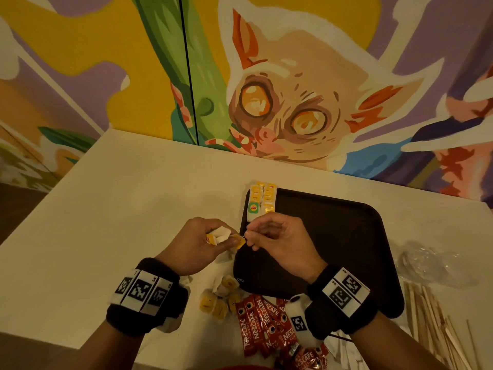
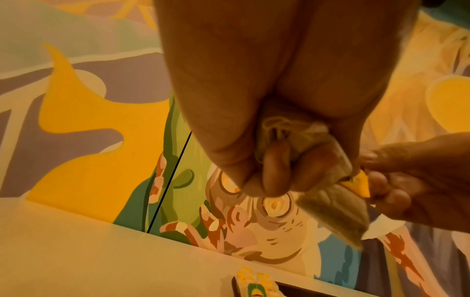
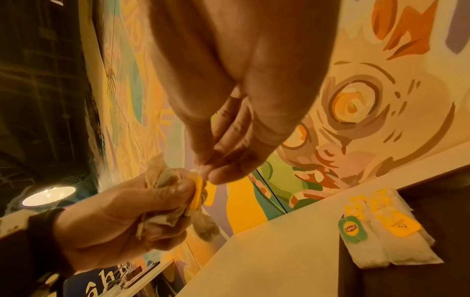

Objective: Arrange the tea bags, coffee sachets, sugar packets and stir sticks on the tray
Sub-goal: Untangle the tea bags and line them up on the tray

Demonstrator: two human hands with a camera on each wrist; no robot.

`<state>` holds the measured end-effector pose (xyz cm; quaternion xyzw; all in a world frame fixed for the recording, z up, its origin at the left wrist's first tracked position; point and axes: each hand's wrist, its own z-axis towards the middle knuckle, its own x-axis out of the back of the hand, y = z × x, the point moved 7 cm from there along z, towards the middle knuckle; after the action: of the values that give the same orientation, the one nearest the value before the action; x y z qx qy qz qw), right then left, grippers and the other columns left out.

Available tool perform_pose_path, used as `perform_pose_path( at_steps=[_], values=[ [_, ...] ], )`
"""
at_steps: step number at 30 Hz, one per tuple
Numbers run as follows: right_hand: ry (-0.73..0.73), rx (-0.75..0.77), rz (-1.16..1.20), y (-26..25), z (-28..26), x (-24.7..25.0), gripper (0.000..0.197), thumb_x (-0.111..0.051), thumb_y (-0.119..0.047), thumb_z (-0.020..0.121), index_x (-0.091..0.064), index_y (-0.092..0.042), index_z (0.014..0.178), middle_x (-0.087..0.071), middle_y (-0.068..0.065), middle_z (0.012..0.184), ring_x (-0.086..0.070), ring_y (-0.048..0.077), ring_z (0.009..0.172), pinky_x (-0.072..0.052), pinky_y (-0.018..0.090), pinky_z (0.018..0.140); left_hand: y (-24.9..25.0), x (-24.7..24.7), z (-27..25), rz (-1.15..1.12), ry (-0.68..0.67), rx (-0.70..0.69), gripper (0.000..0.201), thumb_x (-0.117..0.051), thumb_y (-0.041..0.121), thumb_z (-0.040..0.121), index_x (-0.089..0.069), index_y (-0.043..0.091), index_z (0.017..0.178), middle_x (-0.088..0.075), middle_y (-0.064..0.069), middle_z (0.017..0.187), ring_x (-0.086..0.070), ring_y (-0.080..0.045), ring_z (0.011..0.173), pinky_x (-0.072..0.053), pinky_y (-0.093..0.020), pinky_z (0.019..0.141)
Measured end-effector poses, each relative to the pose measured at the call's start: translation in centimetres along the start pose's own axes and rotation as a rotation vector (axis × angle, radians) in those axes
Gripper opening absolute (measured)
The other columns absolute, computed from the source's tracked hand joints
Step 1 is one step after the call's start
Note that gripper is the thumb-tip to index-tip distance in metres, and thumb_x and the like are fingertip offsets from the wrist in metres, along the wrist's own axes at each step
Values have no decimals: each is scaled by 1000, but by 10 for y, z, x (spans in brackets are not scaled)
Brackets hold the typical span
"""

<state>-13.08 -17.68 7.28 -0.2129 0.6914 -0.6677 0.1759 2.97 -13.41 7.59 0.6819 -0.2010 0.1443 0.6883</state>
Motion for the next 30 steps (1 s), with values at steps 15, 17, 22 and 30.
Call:
perform_pose_path(
  at_steps=[15, 17, 22, 30],
  values=[
    [-7, 43, -56, -10, 9, -1, 17, -75, -12, 84, -70, -18, 98, -74, 1, 92, -69, 11, 82, -53, 22, 72, 23, 3, -2, -134, 68, -224, 12, -82, 13, 70, -79, 11, 82, -70, 6, 75, -65, -9, 69, -49, -19, 70],
    [-26, 4, 25, -7, 10, -4, 16, -73, -11, 84, -69, -15, 99, -73, 5, 90, -65, 14, 74, -50, 26, 63, 26, 7, -2, -191, 107, -246, 12, -82, 10, 70, -78, 9, 81, -70, 2, 74, -63, -11, 67, -48, -18, 69],
    [-61, -12, 176, -1, 11, -10, 15, -62, 3, 89, -66, -4, 102, -72, 10, 91, -51, 34, 67, -48, 27, 56, 22, 16, -2, -295, 269, -219, 10, -80, 9, 70, -77, 9, 80, -71, -4, 75, -67, -22, 70, -53, -30, 69],
    [-61, -52, 155, 16, 4, -18, 19, -61, 0, 92, -68, -8, 108, -70, 2, 87, -57, 30, 72, -55, 30, 64, -3, 9, -2, -346, 464, -57, 7, -80, 8, 73, -75, 7, 78, -74, 1, 77, -69, -14, 70, -51, -19, 65]
  ],
)
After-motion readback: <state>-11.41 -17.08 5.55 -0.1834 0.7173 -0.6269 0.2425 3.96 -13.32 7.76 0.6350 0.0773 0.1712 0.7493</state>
